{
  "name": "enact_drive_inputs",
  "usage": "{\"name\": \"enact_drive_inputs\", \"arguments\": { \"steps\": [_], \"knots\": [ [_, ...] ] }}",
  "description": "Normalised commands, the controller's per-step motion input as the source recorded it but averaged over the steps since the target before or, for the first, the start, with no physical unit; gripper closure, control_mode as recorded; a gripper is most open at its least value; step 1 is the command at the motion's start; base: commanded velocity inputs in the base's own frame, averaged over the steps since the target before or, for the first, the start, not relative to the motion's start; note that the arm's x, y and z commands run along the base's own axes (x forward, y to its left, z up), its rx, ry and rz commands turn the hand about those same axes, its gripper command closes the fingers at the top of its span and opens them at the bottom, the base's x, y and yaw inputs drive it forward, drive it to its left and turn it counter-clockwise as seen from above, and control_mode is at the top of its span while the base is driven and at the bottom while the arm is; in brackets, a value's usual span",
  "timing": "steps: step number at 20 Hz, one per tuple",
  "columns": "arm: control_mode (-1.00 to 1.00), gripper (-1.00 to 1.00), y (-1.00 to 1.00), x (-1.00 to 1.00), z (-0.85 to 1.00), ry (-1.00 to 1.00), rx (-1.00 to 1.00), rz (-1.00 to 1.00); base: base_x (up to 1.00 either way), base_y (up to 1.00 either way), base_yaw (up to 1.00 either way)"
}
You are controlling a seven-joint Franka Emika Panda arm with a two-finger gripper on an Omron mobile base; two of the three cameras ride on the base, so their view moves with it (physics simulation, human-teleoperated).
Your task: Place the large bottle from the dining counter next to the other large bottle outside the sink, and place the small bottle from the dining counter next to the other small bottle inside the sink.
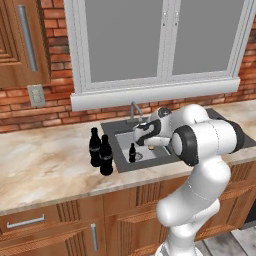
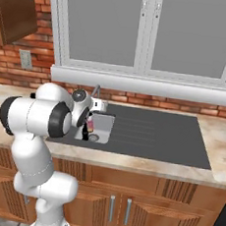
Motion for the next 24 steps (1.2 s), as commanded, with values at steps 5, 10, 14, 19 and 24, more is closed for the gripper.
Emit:
{"name": "enact_drive_inputs", "arguments": {
  "steps": [5, 10, 14, 19, 24],
  "knots": [
    [-1.0, 1.0, 0.0, 0.18, -0.13, 0.0, 0.05, 0.0, 0.0, 0.0, 0.0],
    [-1.0, 1.0, 0.0, 0.09, -0.22, 0.0, 0.01, 0.0, 0.0, 0.0, 0.0],
    [-1.0, 1.0, 0.0, 0.03, -0.32, 0.0, 0.0, 0.0, 0.0, 0.0, 0.0],
    [-1.0, 1.0, 0.0, 0.11, -0.28, 0.0, 0.0, 0.0, 0.0, 0.0, 0.0],
    [-1.0, 1.0, -0.01, 0.04, -0.23, 0.0, 0.0, 0.0, 0.0, 0.0, 0.0]
  ]
}}
